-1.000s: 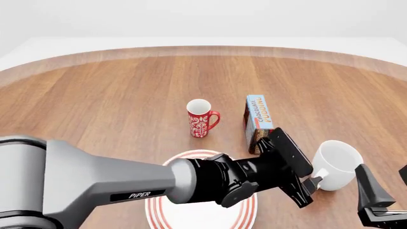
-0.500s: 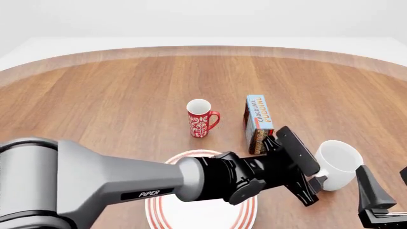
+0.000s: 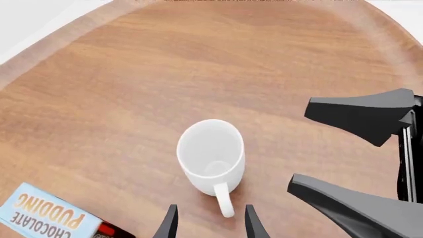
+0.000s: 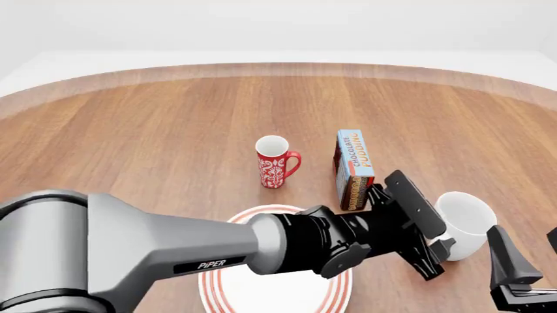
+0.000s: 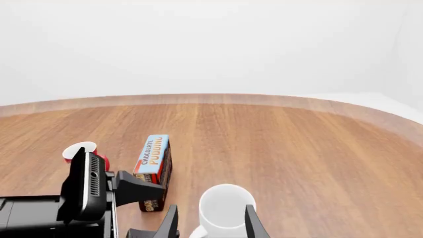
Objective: Pick up the white mug and put it on the plate, and put the chocolate pudding to the right of the plate.
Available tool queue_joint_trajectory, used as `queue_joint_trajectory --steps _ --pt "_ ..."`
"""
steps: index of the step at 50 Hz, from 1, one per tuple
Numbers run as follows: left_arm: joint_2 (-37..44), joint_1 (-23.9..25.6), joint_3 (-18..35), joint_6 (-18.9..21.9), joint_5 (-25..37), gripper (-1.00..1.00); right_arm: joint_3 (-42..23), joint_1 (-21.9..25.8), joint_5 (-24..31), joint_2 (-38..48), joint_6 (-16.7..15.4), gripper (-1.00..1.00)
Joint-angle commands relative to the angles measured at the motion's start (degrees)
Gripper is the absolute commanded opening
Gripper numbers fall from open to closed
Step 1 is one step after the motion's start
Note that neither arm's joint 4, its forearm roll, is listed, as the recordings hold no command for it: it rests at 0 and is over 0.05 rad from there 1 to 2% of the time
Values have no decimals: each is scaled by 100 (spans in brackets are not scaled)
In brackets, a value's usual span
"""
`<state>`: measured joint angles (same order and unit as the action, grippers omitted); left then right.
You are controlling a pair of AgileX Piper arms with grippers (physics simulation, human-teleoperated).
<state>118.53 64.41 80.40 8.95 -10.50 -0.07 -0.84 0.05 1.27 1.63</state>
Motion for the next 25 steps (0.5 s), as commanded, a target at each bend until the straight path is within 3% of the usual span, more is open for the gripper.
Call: queue_joint_trajectory --steps 1,15,25 --pt "81 8 131 -17 23 100 0 -6 21 -19 12 100" --pt "179 33 250 -64 42 100 4 -20 -236 252 36 100" --pt "273 66 337 -114 55 100 -2 -25 -92 123 48 100"
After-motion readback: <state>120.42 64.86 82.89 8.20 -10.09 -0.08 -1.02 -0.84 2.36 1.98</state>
